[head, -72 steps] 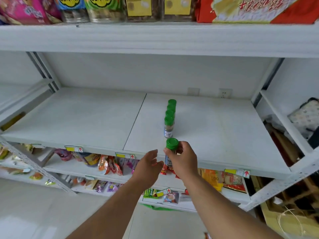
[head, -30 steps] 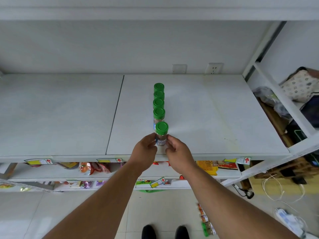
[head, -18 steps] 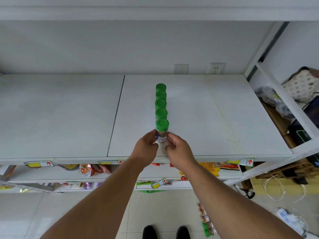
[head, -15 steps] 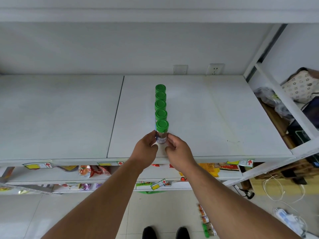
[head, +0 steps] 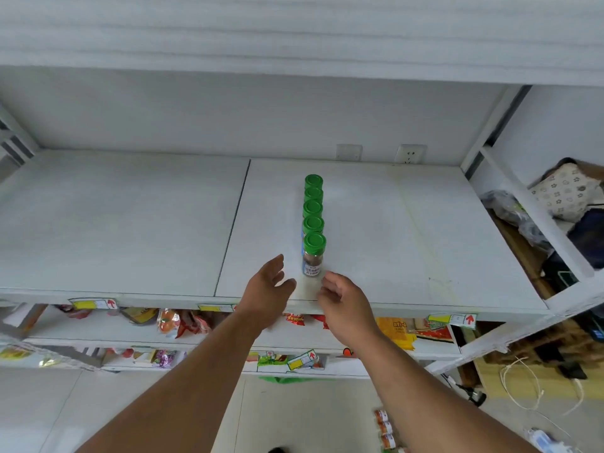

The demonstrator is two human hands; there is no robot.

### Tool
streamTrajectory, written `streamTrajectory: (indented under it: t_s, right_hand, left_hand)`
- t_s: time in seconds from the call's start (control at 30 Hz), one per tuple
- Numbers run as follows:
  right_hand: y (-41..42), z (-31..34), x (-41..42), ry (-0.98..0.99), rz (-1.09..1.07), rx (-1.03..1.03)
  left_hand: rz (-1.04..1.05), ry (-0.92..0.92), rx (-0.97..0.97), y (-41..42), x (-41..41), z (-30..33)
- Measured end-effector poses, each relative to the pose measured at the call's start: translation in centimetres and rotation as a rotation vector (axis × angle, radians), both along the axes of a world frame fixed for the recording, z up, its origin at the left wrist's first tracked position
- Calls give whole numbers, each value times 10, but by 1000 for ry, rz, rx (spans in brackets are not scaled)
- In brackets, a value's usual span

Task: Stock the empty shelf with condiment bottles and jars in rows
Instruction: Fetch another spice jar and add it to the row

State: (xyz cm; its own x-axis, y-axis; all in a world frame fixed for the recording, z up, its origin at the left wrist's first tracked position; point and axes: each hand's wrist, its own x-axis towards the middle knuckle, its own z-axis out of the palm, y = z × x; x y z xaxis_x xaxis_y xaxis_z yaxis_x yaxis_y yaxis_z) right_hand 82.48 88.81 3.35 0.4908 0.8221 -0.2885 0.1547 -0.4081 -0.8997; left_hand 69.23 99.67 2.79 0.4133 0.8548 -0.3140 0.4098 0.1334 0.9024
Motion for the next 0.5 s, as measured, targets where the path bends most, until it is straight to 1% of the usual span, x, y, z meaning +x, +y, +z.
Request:
streamTrajectory:
  t_s: [0.13, 0.23, 0.37, 0.5]
  right_hand:
    - [-6, 7, -15, -38, 159, 33]
    - [-9, 14, -33, -50, 334, 84]
    - [-31, 16, -62, -23, 592, 99]
    - [-76, 17, -101, 13, 865, 89]
  left_hand:
    - [118, -5, 59, -29, -30, 26]
    - [289, -20, 96, -67, -56, 41]
    - [512, 17, 139, -140, -95, 43]
    - [768, -1, 117, -228, -131, 39]
